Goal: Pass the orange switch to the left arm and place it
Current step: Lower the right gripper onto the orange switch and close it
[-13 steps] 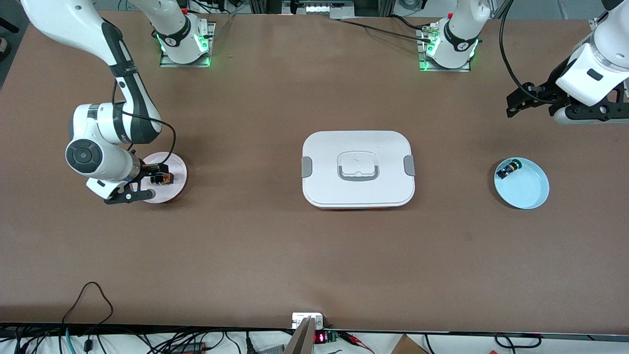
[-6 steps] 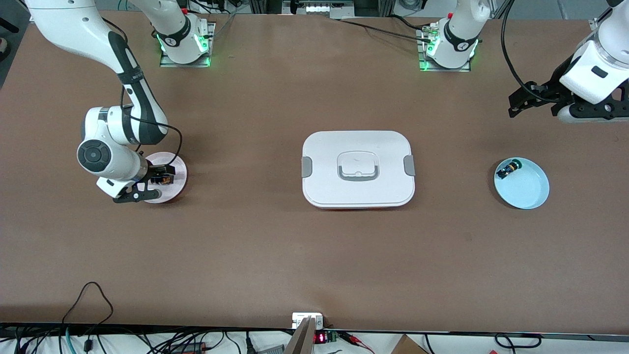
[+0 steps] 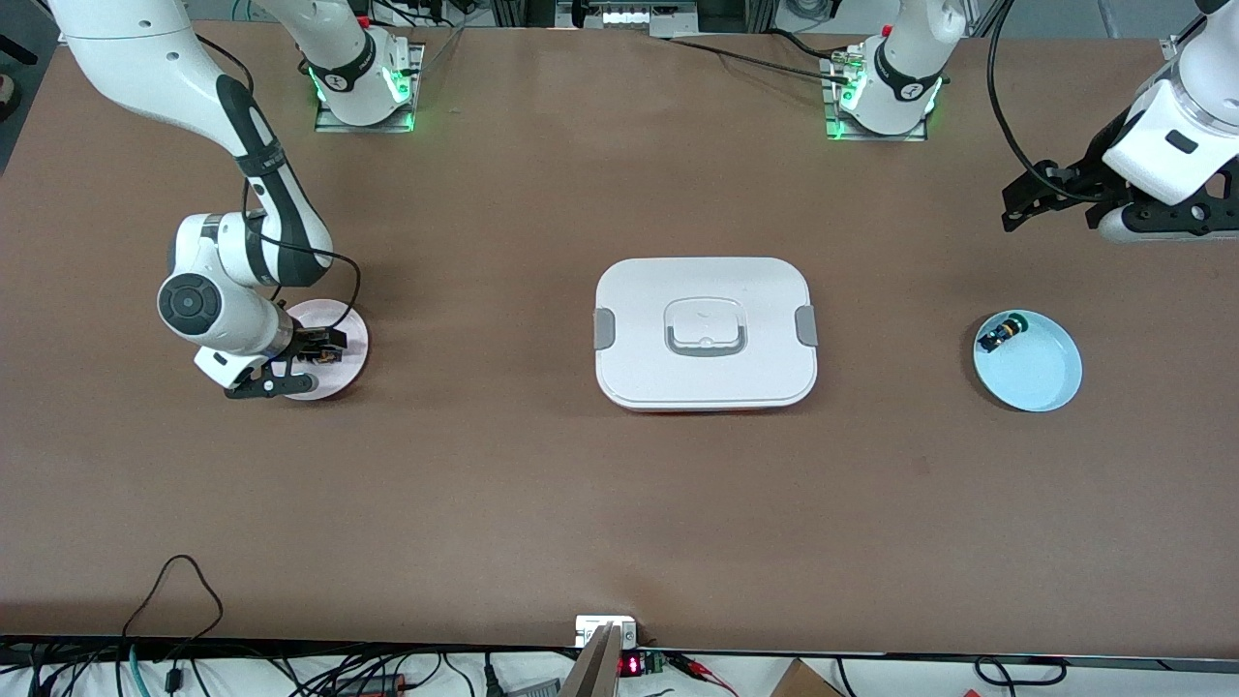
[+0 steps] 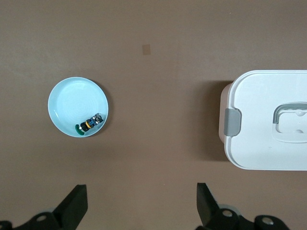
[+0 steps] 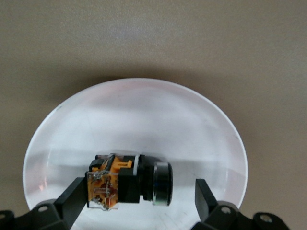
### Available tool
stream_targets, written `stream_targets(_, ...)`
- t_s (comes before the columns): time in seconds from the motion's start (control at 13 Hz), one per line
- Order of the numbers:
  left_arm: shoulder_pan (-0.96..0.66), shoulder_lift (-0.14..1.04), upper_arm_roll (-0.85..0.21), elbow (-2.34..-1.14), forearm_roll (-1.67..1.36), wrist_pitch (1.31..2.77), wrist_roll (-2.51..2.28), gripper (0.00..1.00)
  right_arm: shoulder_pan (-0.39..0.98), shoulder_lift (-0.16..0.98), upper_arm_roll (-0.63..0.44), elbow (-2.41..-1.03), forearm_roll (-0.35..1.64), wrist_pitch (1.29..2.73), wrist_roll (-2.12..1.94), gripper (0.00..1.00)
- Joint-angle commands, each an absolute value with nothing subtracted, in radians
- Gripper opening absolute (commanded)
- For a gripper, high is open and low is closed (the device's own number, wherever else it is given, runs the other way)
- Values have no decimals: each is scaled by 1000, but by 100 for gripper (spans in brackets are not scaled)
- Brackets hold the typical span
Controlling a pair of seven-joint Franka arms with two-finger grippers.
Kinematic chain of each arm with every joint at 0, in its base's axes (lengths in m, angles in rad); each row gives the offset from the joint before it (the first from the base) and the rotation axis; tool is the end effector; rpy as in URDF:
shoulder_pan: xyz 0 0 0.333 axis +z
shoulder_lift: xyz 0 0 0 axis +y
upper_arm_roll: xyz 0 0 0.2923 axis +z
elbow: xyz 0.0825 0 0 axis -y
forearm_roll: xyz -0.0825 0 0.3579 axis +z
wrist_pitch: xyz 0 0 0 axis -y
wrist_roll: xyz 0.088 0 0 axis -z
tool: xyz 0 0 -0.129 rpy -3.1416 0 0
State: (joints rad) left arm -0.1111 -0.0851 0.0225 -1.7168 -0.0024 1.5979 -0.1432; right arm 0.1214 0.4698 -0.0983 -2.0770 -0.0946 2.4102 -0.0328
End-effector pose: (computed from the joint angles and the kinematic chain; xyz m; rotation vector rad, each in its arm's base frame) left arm 0.5012 -0.0444 0.5599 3.1396 0.0857 -0.0535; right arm 0.5448 0.0090 0.1677 3.0246 0.2094 -0.2069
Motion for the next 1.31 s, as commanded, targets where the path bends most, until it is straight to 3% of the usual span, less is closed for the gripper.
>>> stream_targets(0.0,-115,-74,23,-1692,15,1586,-153,100,117,456,-92,-2129,-83,2474,-25,100)
stream_targets(0.54,-115,-74,23,-1692,15,1585,-152,100,121,454,-91,-2126,-81,2464,18,99)
stream_targets(0.69,-115,-74,23,-1692,15,1585,-153,100,117,456,-91,-2126,-83,2464,12,87)
stream_targets(1.0,-118,-74,21,-1692,15,1583,-153,100,118,456,-89,-2126,-81,2464,14,48)
stream_targets(1.23,-118,-74,21,-1692,15,1583,-153,100,110,451,-84,-2117,-72,2416,14,31)
